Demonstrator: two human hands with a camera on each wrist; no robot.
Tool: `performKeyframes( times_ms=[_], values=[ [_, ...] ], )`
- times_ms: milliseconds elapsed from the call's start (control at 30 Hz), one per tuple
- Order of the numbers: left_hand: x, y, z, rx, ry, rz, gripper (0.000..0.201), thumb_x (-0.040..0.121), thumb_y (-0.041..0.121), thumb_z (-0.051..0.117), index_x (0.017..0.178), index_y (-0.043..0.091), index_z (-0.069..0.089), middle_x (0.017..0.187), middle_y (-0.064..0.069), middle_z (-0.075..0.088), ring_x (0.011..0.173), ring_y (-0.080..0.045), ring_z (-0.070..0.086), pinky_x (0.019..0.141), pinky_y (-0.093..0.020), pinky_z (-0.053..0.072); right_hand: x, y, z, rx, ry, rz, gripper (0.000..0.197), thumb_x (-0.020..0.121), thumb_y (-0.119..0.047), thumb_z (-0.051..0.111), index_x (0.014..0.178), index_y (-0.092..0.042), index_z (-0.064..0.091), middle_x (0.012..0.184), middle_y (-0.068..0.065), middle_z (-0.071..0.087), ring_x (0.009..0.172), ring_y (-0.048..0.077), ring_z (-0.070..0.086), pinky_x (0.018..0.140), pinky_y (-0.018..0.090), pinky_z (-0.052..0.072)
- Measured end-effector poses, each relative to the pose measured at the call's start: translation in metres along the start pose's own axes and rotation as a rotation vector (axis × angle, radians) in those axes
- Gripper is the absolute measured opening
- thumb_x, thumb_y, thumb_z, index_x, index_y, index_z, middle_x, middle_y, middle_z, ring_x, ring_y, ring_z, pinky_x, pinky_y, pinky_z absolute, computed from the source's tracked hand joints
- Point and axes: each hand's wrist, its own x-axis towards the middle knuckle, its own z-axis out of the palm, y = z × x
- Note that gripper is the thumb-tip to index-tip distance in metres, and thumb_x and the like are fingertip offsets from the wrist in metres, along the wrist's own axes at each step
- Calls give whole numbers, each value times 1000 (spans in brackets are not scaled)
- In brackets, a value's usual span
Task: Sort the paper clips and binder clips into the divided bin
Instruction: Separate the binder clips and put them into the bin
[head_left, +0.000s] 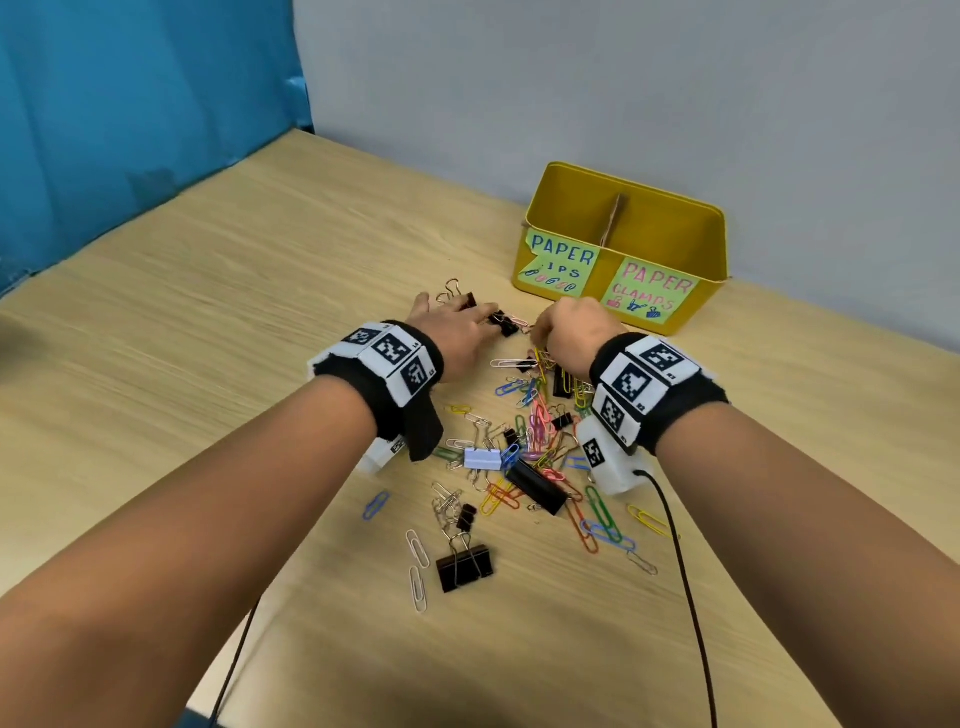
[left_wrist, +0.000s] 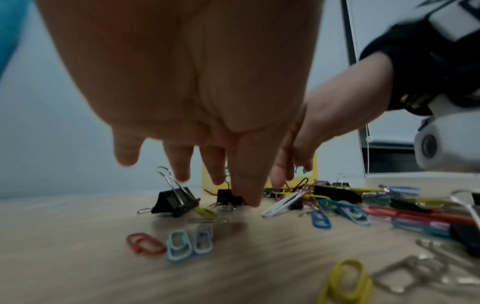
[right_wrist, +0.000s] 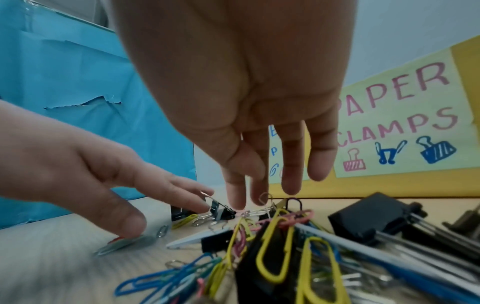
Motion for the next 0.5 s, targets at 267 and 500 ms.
performKeyframes(
  times_ms=[267,500],
  values=[
    [2,-7,-8,65,-67,-106,60,97,16,35,152,18,11,161,4,0,149,-26,1,115,-56,12,-2,-2,-3,-213,-220,-149,51,93,0,33,143,-11,37,145,9,45,130,29,45,109,36,38],
    [-26,10,-6,210,-307,-21,53,98,19,31,150,16,21,161,4,7,149,-21,1,113,-65,1,-8,5,-11,-162,-238,-131,60,91,7,29,144,-19,39,151,5,39,137,25,38,110,33,33]
  ],
)
